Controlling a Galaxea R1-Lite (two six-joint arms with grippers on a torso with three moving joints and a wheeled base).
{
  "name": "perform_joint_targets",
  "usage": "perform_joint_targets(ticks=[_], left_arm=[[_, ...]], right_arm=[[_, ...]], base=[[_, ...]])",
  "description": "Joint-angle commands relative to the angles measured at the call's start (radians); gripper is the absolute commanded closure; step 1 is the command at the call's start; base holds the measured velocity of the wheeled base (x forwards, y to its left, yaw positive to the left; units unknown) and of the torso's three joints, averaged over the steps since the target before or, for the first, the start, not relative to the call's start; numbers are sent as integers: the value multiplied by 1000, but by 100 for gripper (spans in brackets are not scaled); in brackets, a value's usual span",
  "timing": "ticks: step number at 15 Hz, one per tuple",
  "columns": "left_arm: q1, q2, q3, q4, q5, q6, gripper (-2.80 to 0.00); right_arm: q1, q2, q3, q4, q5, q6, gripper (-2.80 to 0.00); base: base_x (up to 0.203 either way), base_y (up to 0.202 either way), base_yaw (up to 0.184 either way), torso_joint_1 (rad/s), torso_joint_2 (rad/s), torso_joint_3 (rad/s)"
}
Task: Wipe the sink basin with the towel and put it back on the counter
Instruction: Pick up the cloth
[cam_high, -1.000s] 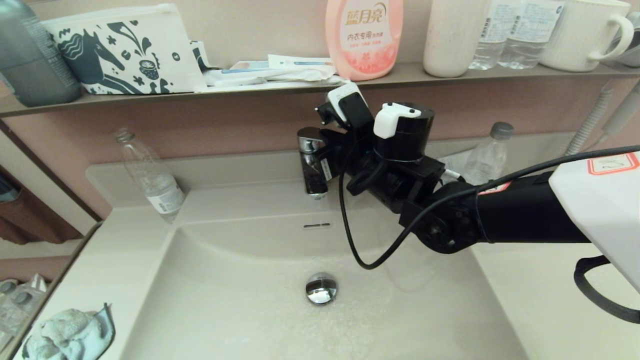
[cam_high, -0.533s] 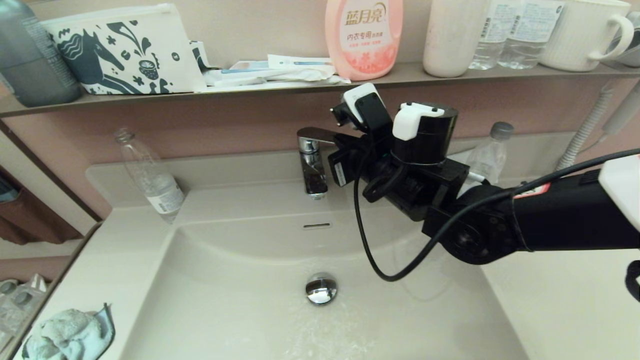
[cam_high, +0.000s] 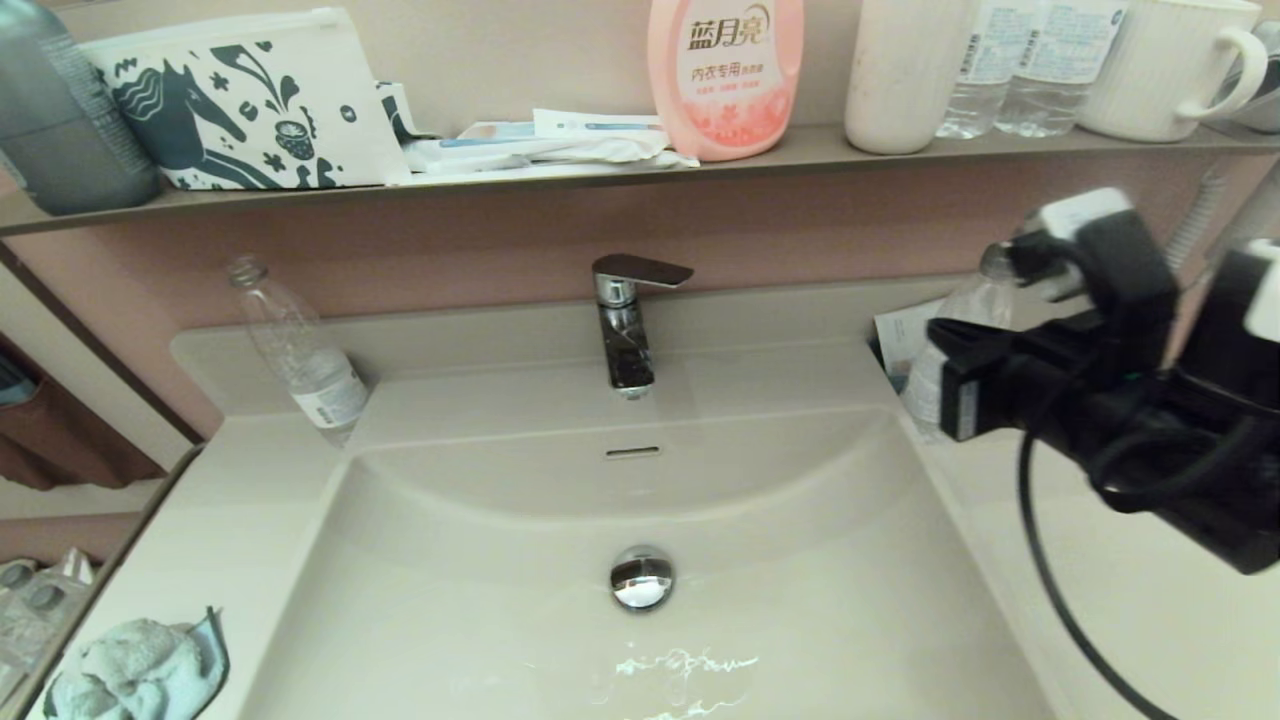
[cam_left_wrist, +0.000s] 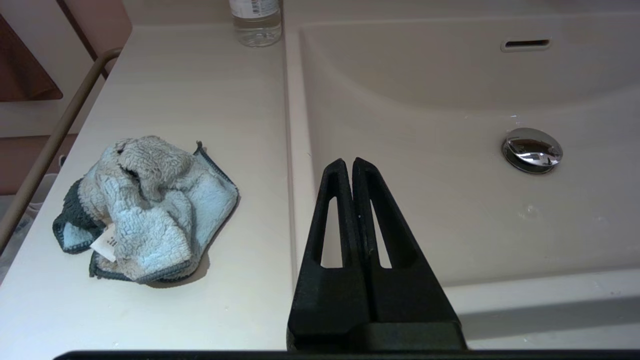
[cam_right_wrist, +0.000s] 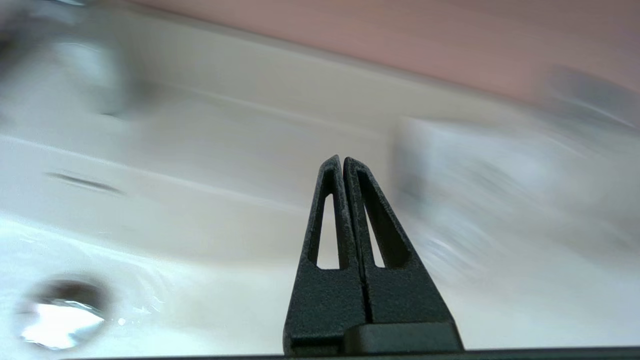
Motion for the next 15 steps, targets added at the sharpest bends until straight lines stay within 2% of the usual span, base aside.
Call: perform_joint_targets(ticks=[1,4,9,12,15], left_arm=[[0,0,0,0,0,0,0],[0,0,0,0,0,0,0],[0,0,0,0,0,0,0],[0,0,0,0,0,0,0],[0,0,0,0,0,0,0]], right_arm=[[-64,-235,94,0,-15,-1,0],[-197,-536,162,123,-63,4,0],[-442,-1005,199,471,-92,11,0],[-518,-1206,264,664,-86,12,0],[-562,-1315,404,715,-5,13,0]], base=[[0,0,0,0,0,0],[0,0,0,0,0,0],[0,0,0,0,0,0],[0,0,0,0,0,0],[0,0,0,0,0,0]])
